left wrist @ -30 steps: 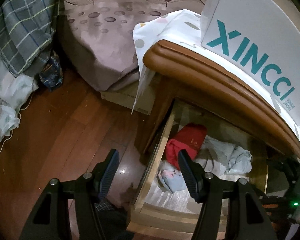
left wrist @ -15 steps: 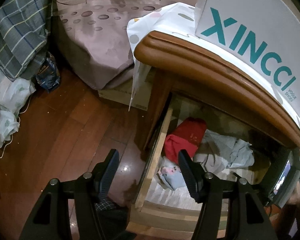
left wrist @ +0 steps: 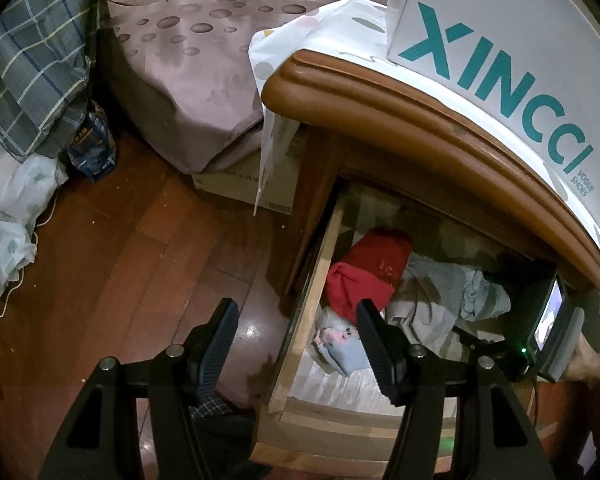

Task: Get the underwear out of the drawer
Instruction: 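Grasp the white sock in the drawer with the right gripper, then lift the white sock with the right gripper while the left gripper lowers toward the red sock, then grasp the red sock in the drawer with the left gripper, then lift the red sock out of the drawer with the left gripper, then carry the red sock over the shoe box with the left gripper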

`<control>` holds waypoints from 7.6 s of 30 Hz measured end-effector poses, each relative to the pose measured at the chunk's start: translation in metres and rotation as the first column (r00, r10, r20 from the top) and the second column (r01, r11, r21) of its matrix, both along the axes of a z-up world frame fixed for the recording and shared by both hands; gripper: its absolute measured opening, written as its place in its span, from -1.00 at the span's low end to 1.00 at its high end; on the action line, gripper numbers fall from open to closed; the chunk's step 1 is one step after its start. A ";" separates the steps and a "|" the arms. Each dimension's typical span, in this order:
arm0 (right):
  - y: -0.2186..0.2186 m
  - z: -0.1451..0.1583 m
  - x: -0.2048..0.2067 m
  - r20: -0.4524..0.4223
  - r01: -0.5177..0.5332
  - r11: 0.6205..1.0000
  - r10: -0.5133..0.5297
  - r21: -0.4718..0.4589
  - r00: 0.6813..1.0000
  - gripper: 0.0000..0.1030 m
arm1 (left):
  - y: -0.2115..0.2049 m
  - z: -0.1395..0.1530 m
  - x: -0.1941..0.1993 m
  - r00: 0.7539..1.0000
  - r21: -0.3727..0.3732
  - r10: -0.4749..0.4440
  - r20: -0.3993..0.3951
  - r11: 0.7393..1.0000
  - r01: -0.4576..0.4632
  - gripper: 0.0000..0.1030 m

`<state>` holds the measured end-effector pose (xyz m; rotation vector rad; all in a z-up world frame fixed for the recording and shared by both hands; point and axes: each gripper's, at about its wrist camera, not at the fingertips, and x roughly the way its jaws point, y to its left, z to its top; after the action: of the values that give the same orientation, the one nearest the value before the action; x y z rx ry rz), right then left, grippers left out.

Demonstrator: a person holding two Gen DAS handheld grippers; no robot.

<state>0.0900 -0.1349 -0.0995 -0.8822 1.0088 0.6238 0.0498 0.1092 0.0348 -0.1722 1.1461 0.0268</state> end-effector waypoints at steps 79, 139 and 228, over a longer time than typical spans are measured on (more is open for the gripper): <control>-0.123 0.170 -0.135 -0.277 0.723 0.282 -0.788 0.630 0.549 -0.41 | -0.129 -0.083 0.039 0.739 0.387 -0.656 -0.156 0.648 0.656 0.22; -0.119 0.164 -0.126 -0.288 0.736 0.311 -0.775 0.601 0.562 -0.38 | -0.140 -0.113 0.055 0.714 0.239 -0.566 -0.411 0.689 0.684 -0.30; -0.117 0.139 -0.110 -0.265 0.837 0.260 -0.867 0.482 0.422 -0.38 | -0.133 0.197 0.145 0.927 0.319 -0.350 0.132 0.901 0.295 -0.31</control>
<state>-0.0203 -0.2515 0.0399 0.2756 1.0046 -0.1061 0.1948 -0.0240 0.2321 0.2791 0.9574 -0.1126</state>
